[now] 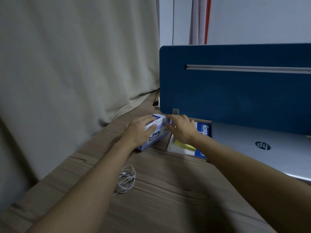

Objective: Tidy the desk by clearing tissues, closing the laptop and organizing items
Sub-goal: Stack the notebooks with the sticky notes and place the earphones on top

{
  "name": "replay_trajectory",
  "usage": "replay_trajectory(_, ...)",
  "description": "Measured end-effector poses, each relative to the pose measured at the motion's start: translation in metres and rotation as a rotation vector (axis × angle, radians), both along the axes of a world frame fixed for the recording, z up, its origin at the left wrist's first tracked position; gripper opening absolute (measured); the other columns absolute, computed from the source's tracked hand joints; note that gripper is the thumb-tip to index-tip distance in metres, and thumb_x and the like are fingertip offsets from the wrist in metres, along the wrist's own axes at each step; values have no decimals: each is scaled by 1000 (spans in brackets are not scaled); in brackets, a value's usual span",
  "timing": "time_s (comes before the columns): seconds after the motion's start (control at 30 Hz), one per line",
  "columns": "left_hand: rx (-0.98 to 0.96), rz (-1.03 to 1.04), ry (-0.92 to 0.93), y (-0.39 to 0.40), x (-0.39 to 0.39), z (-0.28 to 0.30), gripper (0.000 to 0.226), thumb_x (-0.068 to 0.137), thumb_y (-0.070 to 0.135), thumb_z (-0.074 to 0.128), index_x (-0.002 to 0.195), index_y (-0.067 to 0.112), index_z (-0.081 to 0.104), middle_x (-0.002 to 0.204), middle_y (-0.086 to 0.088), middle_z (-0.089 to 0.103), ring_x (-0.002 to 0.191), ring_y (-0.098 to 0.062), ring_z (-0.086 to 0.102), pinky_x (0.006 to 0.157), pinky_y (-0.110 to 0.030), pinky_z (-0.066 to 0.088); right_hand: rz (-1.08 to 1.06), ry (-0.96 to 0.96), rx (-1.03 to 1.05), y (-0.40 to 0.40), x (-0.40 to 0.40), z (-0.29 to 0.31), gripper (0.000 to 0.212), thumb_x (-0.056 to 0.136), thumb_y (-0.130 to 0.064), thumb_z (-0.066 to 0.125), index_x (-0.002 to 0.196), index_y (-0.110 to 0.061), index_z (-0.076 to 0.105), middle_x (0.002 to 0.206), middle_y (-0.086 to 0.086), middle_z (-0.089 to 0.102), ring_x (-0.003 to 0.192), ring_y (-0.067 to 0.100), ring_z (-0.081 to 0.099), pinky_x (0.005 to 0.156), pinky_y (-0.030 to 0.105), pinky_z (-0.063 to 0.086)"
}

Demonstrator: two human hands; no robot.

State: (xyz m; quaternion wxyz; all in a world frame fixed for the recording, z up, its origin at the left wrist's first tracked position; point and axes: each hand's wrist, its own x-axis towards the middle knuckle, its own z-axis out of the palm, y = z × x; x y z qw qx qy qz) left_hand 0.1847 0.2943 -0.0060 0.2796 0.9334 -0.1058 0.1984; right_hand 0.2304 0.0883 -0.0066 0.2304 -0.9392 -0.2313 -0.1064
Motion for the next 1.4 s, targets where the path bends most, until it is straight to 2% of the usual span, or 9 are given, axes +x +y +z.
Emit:
replay_trajectory(0.2,275,27,8,0,5,-5,46,95,46,49,138,32,52,148,8,49,132,-20,43,105,-43,40,-10,-24,-24,-3,-1,-3,39,97,-40,40,134,-31,44,140,0,52,127,27,39,97,51,30)
replay_trajectory(0.37,333,70,33,-6,-4,-3,47,96,51,45,140,34,49,151,10,43,137,-21,36,105,-42,35,-13,8,-28,-3,-10,-4,41,96,-32,44,137,-28,43,142,3,50,131,28,35,101,53,30)
replay_trajectory(0.5,267,17,116,-3,-15,5,49,98,48,44,143,30,46,154,6,40,142,-22,31,112,-44,30,-32,23,-69,-4,-22,-3,43,95,-28,45,138,-28,42,145,1,47,133,28,32,97,51,30)
replay_trajectory(0.7,-86,-27,13,29,-71,1,33,91,17,64,123,10,63,128,-9,64,118,-24,59,102,-33,43,34,21,-35,2,-59,-8,34,93,-29,50,127,-23,55,130,5,59,118,28,47,88,41,36)
replay_trajectory(0.8,-134,85,195,44,-98,-3,31,89,22,68,117,9,65,119,-13,66,109,-25,62,96,-37,47,145,109,27,18,-86,-6,21,94,-25,54,107,-14,66,112,9,67,100,27,60,80,32,46)
replay_trajectory(0.9,-86,129,410,54,-123,-9,34,88,41,68,110,15,67,110,-5,72,97,-15,65,88,-31,50,230,215,-55,42,-114,-4,22,95,-24,51,98,-8,67,103,10,66,93,28,61,76,34,47)
replay_trajectory(1.0,-66,175,445,60,-141,-11,47,83,51,70,113,15,65,108,0,70,97,-15,66,86,-29,50,259,290,-91,68,-137,-3,31,97,-34,51,100,-9,68,100,10,67,88,26,61,77,36,48)
replay_trajectory(1.27,53,155,476,61,-164,-9,34,70,36,81,96,17,69,88,0,72,82,-17,67,66,-27,47,276,394,-148,89,-159,4,37,87,-43,65,108,-13,66,92,3,62,80,15,54,66,28,42)
replay_trajectory(1.4,74,185,478,56,-166,-13,31,73,31,75,99,16,68,97,-4,73,91,-21,67,79,-35,54,258,336,-177,90,-163,1,34,82,-44,69,96,-13,67,88,5,66,75,18,57,65,31,46)
